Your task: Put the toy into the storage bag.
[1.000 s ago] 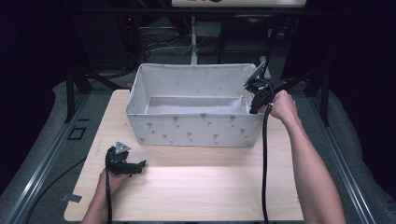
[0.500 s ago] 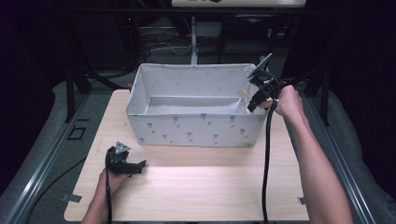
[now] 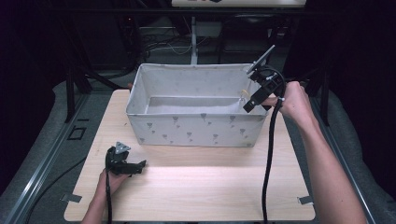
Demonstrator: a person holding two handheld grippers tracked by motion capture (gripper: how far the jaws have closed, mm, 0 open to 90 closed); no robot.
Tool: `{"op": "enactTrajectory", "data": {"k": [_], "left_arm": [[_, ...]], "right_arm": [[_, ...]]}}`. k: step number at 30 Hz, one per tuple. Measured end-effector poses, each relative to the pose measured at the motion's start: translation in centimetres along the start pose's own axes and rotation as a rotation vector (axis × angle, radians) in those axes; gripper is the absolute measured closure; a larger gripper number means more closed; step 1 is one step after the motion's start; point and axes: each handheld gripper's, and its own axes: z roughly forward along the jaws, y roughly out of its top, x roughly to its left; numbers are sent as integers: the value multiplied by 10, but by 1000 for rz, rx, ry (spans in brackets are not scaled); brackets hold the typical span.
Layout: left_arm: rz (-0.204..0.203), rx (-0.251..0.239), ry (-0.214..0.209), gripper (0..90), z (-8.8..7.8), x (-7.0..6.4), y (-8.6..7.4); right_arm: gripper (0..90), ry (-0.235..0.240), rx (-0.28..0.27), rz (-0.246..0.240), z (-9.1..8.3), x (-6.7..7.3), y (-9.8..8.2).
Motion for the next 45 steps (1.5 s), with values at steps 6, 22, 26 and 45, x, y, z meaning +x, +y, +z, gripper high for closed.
{"op": "enactTrajectory", "data": {"k": [6, 22, 26, 45], "left_arm": [[0, 0, -2, 4, 0, 0, 0], [3, 1, -1, 4, 0, 0, 0], [3, 1, -1, 4, 0, 0, 0], [3, 1, -1, 3, 0, 0, 0]], "right_arm": [[67, 14, -44, -39, -6, 20, -13], [0, 89, -137, -161, 23, 77, -43], [0, 114, -150, -173, 39, 89, -51], [0, 175, -114, -195, 135, 126, -98]]}}
